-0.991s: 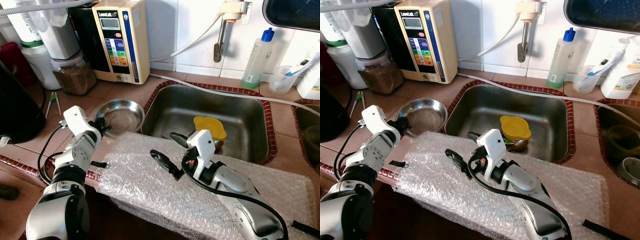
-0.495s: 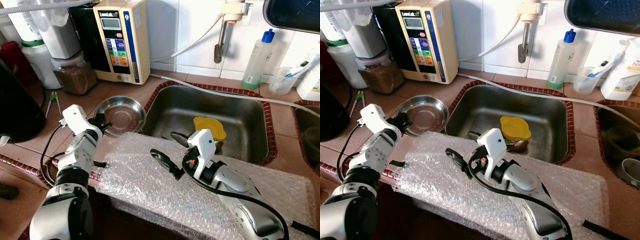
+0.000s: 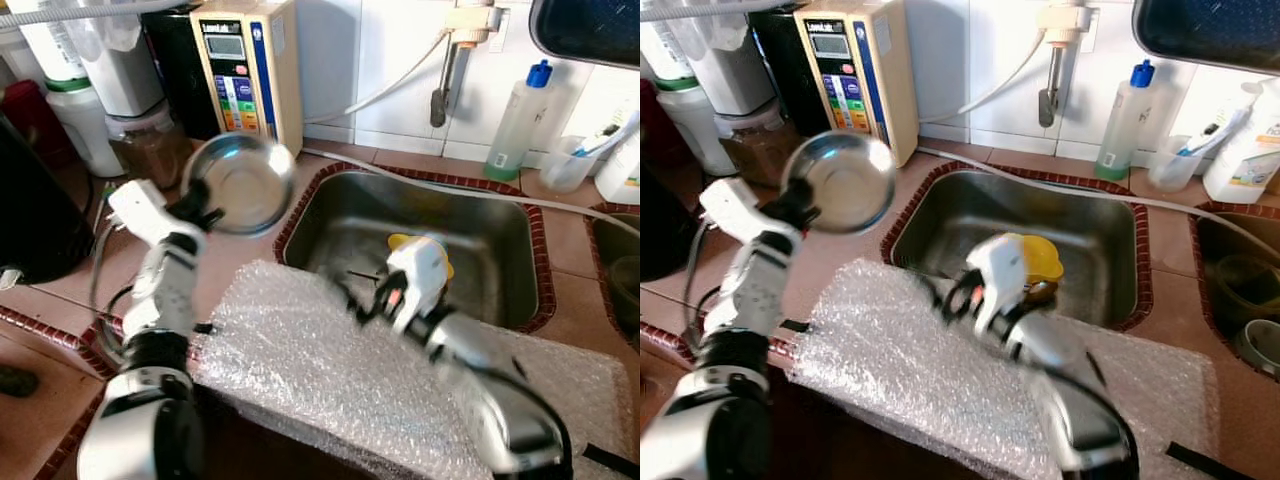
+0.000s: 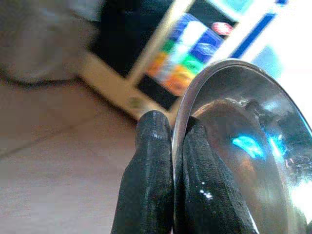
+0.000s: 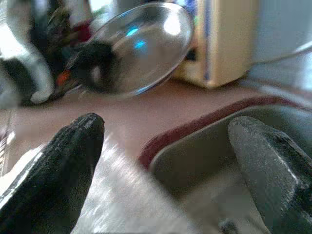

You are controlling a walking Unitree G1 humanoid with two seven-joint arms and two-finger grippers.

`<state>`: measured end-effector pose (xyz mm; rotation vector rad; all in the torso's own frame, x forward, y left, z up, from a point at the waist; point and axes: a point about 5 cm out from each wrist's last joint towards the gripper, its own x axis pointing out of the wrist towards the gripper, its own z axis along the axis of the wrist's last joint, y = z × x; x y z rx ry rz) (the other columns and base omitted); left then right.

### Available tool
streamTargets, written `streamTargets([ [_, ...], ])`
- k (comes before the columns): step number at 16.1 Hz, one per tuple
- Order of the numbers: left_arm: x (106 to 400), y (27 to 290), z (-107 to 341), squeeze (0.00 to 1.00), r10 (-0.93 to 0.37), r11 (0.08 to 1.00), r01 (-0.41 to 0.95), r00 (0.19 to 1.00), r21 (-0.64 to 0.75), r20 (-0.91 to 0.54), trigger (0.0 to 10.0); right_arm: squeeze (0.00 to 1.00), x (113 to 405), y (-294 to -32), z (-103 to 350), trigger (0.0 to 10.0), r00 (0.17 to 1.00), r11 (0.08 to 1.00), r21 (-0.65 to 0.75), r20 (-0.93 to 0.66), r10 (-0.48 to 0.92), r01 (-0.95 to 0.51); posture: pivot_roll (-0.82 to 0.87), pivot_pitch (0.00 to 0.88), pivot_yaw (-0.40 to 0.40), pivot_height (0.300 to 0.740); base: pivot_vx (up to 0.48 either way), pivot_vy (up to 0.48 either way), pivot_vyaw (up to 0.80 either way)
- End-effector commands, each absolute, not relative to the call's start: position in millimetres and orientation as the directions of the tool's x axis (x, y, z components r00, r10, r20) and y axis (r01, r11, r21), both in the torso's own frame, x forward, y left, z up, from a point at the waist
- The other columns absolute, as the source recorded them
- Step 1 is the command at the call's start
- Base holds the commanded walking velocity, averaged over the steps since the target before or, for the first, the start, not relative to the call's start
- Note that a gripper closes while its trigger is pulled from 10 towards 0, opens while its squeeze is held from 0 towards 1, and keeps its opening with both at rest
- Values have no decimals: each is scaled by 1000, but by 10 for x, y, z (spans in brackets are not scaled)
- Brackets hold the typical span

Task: Kitchen organization

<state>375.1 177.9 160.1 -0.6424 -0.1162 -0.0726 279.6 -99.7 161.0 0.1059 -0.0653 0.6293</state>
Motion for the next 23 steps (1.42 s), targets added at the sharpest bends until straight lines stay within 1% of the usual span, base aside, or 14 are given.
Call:
streamTargets([
  [1,3739,1725,1688,0,-75,806,162,982,-570,172,0,0,2845,-1058,1609,10000,834,826,116,101,543,-552,-167,0,76,740,0,0,0],
  [2,3739,1725,1688,0,-75,806,162,982,-570,172,0,0,2845,-1058,1609,10000,834,826,116,101,543,-552,-167,0,76,740,0,0,0],
  [3,3720,1568,1706,0,-147,810,230,970,-539,194,0,0,2892,-1103,1615,10000,856,843,149,109,505,-516,-165,0,76,740,0,0,0],
  [5,3682,1375,1688,0,-228,812,304,951,-499,208,0,0,2949,-1150,1637,10000,881,854,217,127,455,-473,-165,0,77,740,0,0,0],
  [7,3623,1128,1669,0,-296,784,363,932,-503,210,0,0,2977,-1161,1629,10000,892,858,242,127,434,-452,-165,0,77,740,0,0,0],
  [9,3576,979,1685,0,-357,778,420,907,-467,222,0,0,2983,-1146,1632,10000,892,852,265,131,433,-452,-165,0,77,740,0,0,0],
  [12,3528,892,1736,0,-397,753,468,884,-462,248,0,0,3040,-1149,1609,10000,908,867,273,114,402,-418,-165,0,77,740,0,0,0],
  [13,3501,872,1760,0,-415,738,492,871,-463,264,0,0,3073,-1178,1584,0,928,895,246,90,362,-373,-149,0,80,740,0,0,0],
  [18,3459,877,1767,0,-423,735,500,866,-458,267,0,0,3181,-1400,1548,0,977,938,275,31,211,-211,-148,0,85,740,0,0,0],
  [20,3455,882,1775,0,-427,736,505,863,-451,269,0,0,3206,-1419,1633,0,980,933,300,50,194,-200,-151,0,87,740,0,0,0],
  [23,3458,894,1783,0,-414,750,495,868,-439,274,0,0,3201,-1395,1639,0,980,929,311,45,194,-198,-152,0,85,740,0,0,0],
])
